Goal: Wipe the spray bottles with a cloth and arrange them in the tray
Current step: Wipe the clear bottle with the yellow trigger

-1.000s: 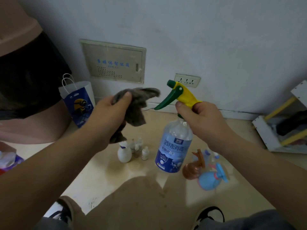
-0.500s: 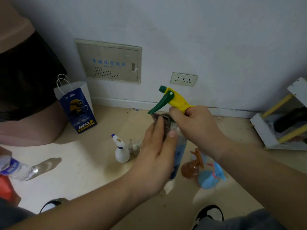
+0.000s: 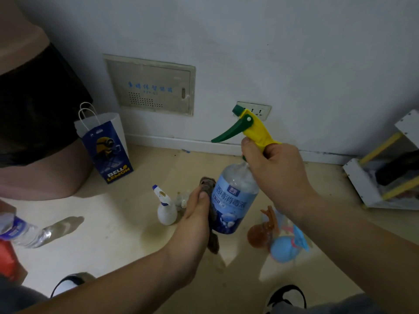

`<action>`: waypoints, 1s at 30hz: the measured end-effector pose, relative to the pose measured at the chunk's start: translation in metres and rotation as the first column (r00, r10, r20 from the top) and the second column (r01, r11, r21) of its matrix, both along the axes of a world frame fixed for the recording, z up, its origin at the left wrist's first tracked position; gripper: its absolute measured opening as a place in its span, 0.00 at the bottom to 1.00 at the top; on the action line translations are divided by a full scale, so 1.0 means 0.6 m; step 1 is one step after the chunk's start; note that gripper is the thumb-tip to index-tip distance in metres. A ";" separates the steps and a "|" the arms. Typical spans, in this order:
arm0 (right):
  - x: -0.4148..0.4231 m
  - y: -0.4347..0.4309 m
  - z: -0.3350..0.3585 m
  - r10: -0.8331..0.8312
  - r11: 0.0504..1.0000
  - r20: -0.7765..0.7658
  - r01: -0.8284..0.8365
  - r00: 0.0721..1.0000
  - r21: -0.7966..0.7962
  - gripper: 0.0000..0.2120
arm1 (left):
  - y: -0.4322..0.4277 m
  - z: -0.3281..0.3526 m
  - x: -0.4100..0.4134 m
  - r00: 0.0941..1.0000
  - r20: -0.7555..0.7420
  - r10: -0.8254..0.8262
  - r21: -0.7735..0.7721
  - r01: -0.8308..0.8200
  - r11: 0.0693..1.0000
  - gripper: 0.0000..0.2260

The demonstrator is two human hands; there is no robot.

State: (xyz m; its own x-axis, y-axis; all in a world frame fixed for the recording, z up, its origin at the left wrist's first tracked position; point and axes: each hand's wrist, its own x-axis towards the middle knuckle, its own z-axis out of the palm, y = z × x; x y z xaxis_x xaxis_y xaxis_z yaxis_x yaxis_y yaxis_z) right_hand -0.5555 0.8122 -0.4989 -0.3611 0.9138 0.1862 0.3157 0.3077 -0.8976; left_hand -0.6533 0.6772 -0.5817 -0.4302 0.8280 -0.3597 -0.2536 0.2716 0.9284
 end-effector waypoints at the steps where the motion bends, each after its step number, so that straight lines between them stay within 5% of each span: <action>1: -0.003 -0.003 -0.003 0.001 1.000 -0.001 -0.001 1.000 -0.009 0.26 | 0.004 0.012 0.000 1.000 -0.009 0.013 0.020 -0.013 1.000 0.16; 6: -0.016 -0.032 -0.012 0.048 0.998 0.045 -0.046 0.998 -0.045 0.25 | 0.009 0.071 0.014 0.857 -0.511 0.068 0.273 0.086 0.958 0.20; 9: -0.017 -0.041 -0.013 0.080 0.996 0.070 -0.077 0.994 -0.045 0.26 | 0.009 0.061 0.004 0.809 -0.588 0.009 0.309 0.215 0.927 0.23; 13: -0.008 -0.024 -0.006 0.059 0.998 0.064 -0.059 0.996 -0.005 0.25 | 0.013 0.013 -0.038 0.981 -0.123 -0.147 0.200 0.170 0.965 0.18; 17: -0.003 -0.014 -0.005 0.050 0.998 0.017 -0.049 0.999 -0.025 0.24 | 0.007 -0.014 -0.030 0.941 0.337 -0.029 -0.094 0.064 0.994 0.21; 19: -0.003 -0.021 -0.010 0.045 0.999 0.027 -0.044 0.999 -0.031 0.25 | 0.015 -0.002 -0.031 0.934 0.355 0.034 -0.121 0.010 0.993 0.21; 22: -0.011 -0.033 -0.016 0.072 0.996 0.041 -0.069 0.997 -0.057 0.26 | 0.029 0.026 -0.037 0.983 0.140 0.116 -0.135 -0.097 0.986 0.16; 25: -0.015 -0.039 -0.015 0.076 0.994 0.054 -0.071 0.996 -0.089 0.26 | 0.021 0.051 -0.016 0.982 -0.183 0.035 0.056 -0.025 0.998 0.15; 30: -0.018 -0.049 -0.016 0.163 0.984 0.115 -0.153 0.980 -0.093 0.26 | 0.007 0.060 -0.009 0.921 -0.390 -0.006 0.277 0.123 0.953 0.21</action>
State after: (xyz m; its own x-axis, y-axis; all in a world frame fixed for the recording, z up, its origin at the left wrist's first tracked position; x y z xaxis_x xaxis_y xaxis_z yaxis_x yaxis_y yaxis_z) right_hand -0.5663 0.7830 -0.5085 -0.5172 0.8539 0.0579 0.3776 0.2884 -0.8799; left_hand -0.6585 0.6816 -0.5456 -0.4275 0.9004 0.0809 0.1437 -0.0207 0.9894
